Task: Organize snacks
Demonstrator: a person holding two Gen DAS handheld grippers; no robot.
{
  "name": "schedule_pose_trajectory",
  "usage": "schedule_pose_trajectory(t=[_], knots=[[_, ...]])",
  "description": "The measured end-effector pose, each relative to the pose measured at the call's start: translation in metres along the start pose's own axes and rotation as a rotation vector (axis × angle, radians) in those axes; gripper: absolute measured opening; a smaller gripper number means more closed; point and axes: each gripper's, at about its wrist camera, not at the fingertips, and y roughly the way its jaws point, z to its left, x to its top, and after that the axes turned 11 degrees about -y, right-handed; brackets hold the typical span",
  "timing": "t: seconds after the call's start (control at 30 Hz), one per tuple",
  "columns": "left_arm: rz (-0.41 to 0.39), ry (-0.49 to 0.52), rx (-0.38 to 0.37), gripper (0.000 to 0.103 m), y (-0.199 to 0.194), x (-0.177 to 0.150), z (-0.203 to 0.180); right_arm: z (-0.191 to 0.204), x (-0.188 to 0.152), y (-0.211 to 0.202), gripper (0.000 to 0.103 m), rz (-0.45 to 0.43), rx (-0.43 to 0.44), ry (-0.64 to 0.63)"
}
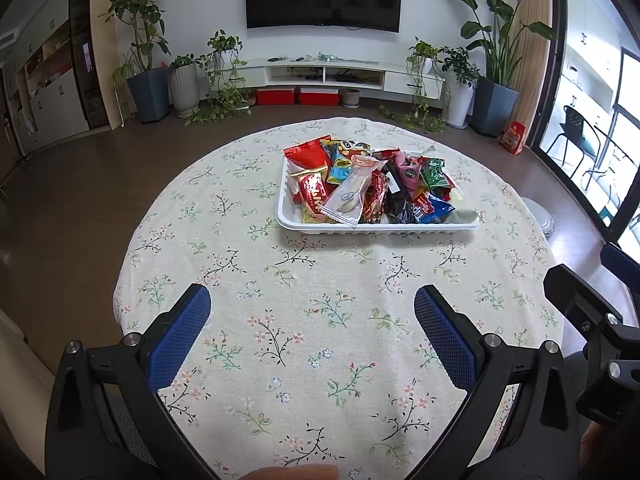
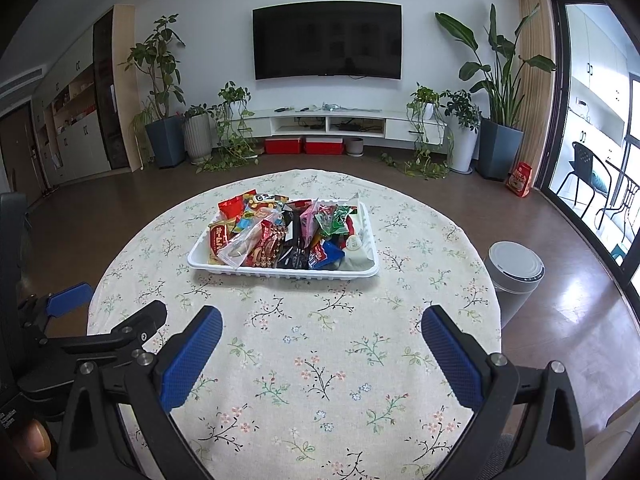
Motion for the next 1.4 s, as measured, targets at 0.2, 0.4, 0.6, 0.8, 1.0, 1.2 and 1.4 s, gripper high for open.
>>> schedule_pose_trajectory(t=[0.2, 0.4, 0.6, 0.8, 1.0, 1.2, 1.4], knots=[[0.000, 0.000, 0.002, 0.103, 0.0002, -0.0006, 0.0004, 0.0000, 0.0000, -0.0005, 0.102, 0.001, 0.000, -0.001], [0.000, 0.000, 0.001, 0.103, 0.0003, -0.0007, 0.0003, 0.0003, -0.0023, 0.0001, 0.102, 0.005, 0.002, -0.001], [-0.001, -0.001, 0.001, 0.103, 0.0000, -0.0009, 0.0001, 0.0002, -0.0025, -0.0001, 0.102, 0.005, 0.002, -0.001], [0.001, 0.002, 0.002, 0.103, 0.0001, -0.0008, 0.0000, 0.0001, -0.0023, -0.0002, 0.102, 0.006, 0.002, -0.002], [0.000, 0.003, 0.000, 0.103, 0.0002, -0.0019, 0.0004, 0.0003, -0.0044, -0.0010, 0.102, 0.007, 0.003, -0.003], [0.001, 0.002, 0.000, 0.103, 0.0001, -0.0018, 0.0005, 0.0001, -0.0039, -0.0011, 0.102, 0.008, 0.003, -0.002], [0.001, 0.003, 0.000, 0.103, 0.0002, -0.0019, 0.0005, -0.0003, -0.0028, -0.0008, 0.102, 0.009, 0.003, -0.002]])
